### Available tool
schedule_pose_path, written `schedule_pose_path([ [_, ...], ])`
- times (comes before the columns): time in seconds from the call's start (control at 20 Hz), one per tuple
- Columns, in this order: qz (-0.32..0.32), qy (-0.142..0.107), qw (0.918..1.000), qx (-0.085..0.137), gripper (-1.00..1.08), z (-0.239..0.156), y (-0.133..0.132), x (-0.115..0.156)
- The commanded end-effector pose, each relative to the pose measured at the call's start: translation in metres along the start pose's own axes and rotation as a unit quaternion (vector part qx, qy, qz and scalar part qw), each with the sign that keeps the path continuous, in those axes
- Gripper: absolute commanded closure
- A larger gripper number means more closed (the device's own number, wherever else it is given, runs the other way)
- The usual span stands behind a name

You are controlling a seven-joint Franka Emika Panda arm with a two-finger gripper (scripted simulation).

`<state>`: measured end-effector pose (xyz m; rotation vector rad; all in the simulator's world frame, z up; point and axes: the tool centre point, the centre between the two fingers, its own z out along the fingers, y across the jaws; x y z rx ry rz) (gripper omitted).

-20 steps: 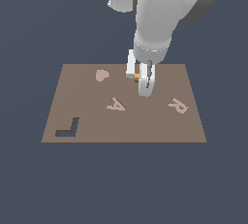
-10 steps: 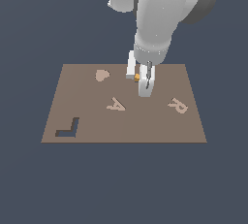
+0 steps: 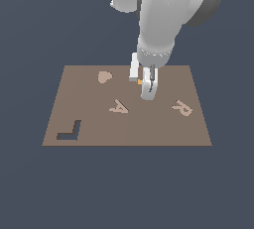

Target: Insert a designated object into the corresponding slot on a board.

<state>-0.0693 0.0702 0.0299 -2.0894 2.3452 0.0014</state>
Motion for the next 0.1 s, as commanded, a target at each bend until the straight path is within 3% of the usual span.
schedule_pose_path([
  [0.0, 0.000, 0.000, 1.0000, 0.000, -0.92, 0.0000, -0.0001, 0.0000],
  [0.05, 0.000, 0.000, 1.0000, 0.000, -0.92, 0.0000, -0.0001, 0.0000],
])
